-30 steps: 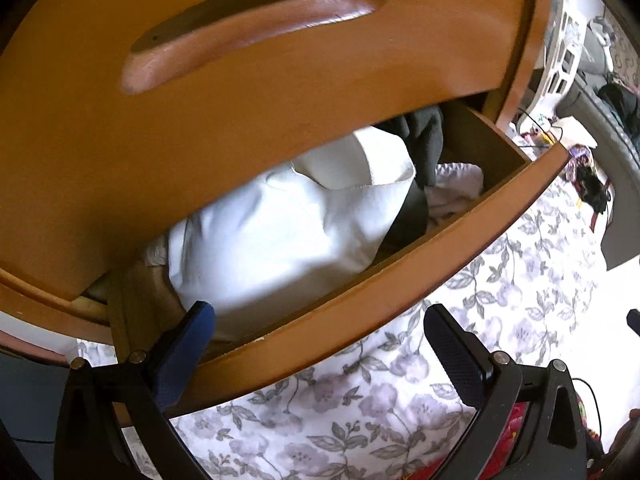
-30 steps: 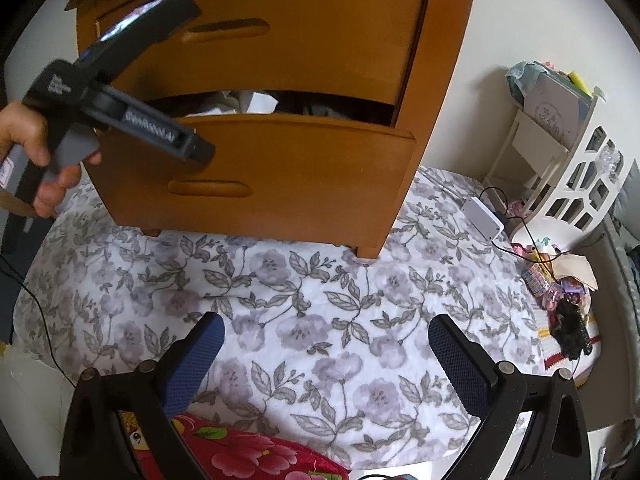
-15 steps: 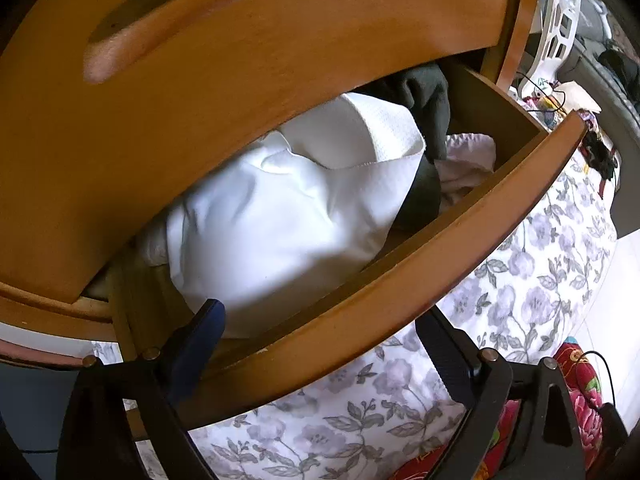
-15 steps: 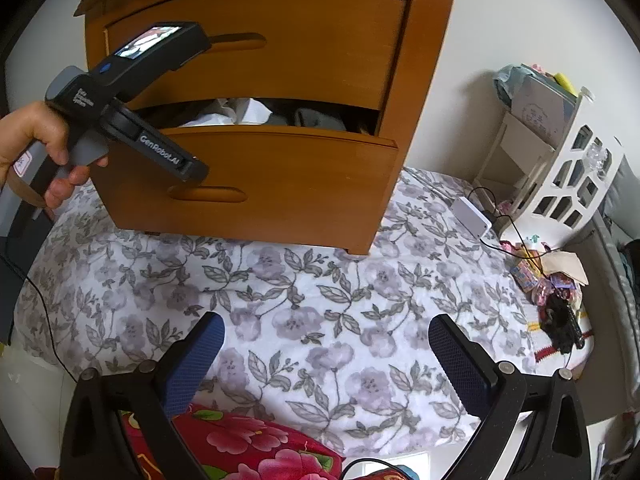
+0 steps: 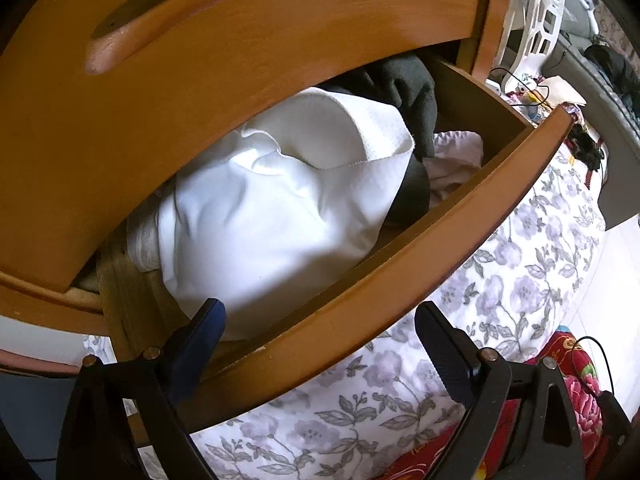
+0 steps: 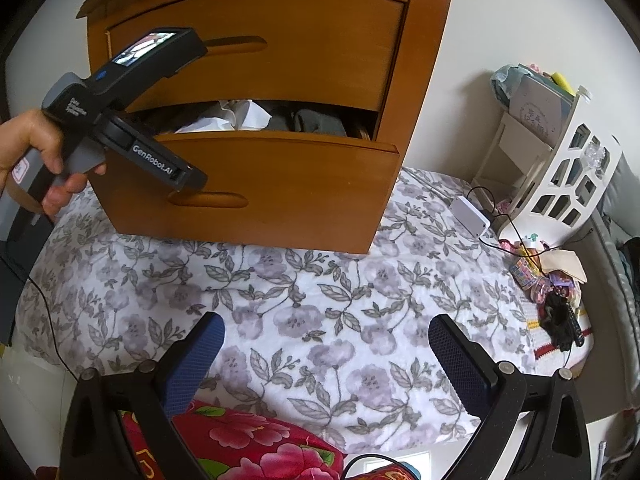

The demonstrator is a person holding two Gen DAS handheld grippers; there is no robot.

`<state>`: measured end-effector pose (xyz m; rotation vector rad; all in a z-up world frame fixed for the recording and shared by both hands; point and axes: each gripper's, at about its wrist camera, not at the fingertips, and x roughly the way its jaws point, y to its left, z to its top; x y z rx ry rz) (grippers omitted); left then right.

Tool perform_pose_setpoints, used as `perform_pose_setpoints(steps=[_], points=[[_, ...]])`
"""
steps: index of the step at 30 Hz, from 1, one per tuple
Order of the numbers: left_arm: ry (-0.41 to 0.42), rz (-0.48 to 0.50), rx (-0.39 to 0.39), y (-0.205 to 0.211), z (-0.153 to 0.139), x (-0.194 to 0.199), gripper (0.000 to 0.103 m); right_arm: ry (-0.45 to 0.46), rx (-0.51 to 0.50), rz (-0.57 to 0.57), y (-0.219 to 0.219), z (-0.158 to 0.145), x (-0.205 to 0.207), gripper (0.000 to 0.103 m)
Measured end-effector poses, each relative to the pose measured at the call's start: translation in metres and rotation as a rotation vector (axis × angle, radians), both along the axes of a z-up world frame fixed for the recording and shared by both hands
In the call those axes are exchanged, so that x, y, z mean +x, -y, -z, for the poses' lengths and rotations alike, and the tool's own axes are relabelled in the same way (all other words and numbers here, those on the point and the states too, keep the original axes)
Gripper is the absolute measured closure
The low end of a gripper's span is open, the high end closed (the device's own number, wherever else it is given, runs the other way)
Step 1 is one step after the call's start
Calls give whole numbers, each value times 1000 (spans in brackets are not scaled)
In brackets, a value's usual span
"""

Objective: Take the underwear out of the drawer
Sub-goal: 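Pull the lower drawer further open with the left gripper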

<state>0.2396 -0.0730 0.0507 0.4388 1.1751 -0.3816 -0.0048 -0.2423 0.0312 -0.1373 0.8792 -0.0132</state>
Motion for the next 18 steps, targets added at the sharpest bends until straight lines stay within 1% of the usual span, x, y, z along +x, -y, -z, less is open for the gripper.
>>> perform_pose_setpoints(steps=[3, 5, 7, 8, 12, 16, 18], points=[[9, 14, 6, 1, 2, -9, 8, -3, 2, -4, -2, 0, -3, 0], [34, 25, 19, 2, 1, -9, 8, -4, -1, -4, -3, 0, -5, 0], [26, 12, 16, 2, -1, -10, 8, -3, 0, -5, -3, -1, -7, 0], [25, 11, 14, 8, 4, -15, 8, -3, -1, -5, -4, -1, -8, 0], [42, 24, 26, 8, 0, -13, 8, -1, 1, -1, -2, -4, -10, 0], [30, 32, 38, 13, 6, -21, 8, -1, 2, 0, -2, -5, -12, 0], [5, 61, 51, 15, 8, -20, 8, 0, 2, 0, -2, -4, -12, 0]])
